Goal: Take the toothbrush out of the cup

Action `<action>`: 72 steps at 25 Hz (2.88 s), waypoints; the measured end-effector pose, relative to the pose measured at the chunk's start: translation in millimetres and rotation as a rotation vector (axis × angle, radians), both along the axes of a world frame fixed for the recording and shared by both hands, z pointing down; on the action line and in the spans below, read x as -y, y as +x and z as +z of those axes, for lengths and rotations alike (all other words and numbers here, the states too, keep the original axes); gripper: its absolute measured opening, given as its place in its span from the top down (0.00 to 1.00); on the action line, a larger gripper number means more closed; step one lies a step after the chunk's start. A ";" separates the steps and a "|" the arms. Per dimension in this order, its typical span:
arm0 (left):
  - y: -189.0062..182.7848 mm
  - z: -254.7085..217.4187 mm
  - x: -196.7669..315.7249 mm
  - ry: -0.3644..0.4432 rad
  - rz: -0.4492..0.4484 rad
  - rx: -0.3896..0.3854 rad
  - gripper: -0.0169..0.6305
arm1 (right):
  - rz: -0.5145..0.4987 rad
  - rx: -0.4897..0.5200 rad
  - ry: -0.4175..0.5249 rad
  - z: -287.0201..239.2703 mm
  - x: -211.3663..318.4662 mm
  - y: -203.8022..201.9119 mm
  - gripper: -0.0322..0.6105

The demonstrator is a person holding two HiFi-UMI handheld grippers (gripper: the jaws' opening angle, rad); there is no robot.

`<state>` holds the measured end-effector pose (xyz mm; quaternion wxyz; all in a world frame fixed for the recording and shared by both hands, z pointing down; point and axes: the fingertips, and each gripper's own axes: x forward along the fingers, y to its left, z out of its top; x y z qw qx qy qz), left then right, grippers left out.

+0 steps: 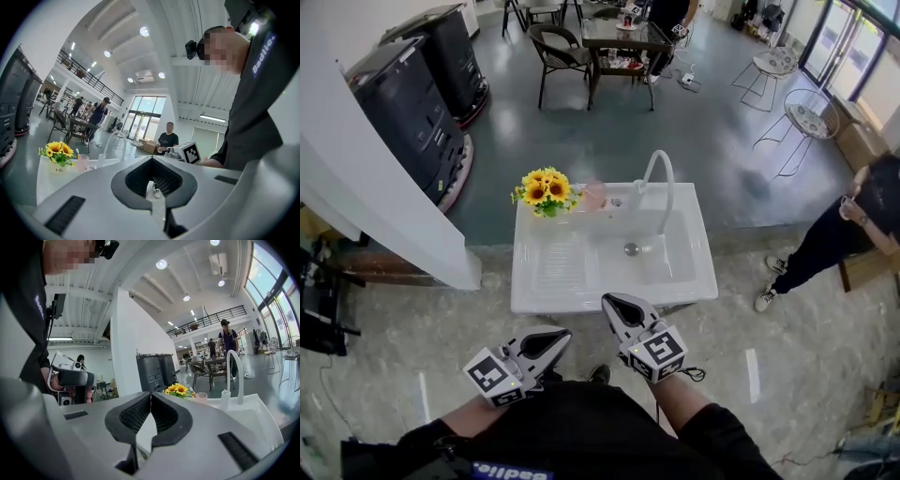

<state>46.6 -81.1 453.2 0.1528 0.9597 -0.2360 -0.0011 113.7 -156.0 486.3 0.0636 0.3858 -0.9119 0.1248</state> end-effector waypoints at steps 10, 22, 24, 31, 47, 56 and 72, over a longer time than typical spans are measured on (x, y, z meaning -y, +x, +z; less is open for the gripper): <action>-31.0 -7.0 16.6 0.023 0.033 -0.025 0.97 | 0.013 -0.128 0.017 22.6 50.4 -17.7 0.93; -53.8 -4.3 41.7 -0.001 0.027 -0.060 0.97 | 0.036 -0.252 0.034 40.6 131.3 -23.9 0.93; -57.8 3.0 42.9 -0.014 0.024 -0.061 0.97 | 0.034 -0.265 0.034 45.1 142.8 -25.0 0.93; -71.4 11.0 50.5 -0.031 0.002 -0.065 0.97 | 0.020 -0.322 0.013 62.3 182.1 -29.7 0.90; -80.2 20.5 65.1 -0.050 -0.039 -0.066 0.97 | -0.021 -0.468 -0.053 118.5 241.9 -28.6 0.84; -86.1 28.6 70.4 -0.068 -0.060 -0.059 0.97 | -0.047 -0.570 -0.060 142.9 278.1 -26.1 0.81; -101.5 51.8 76.5 -0.137 -0.116 -0.021 0.97 | -0.069 -0.702 -0.092 188.3 346.3 -21.6 0.77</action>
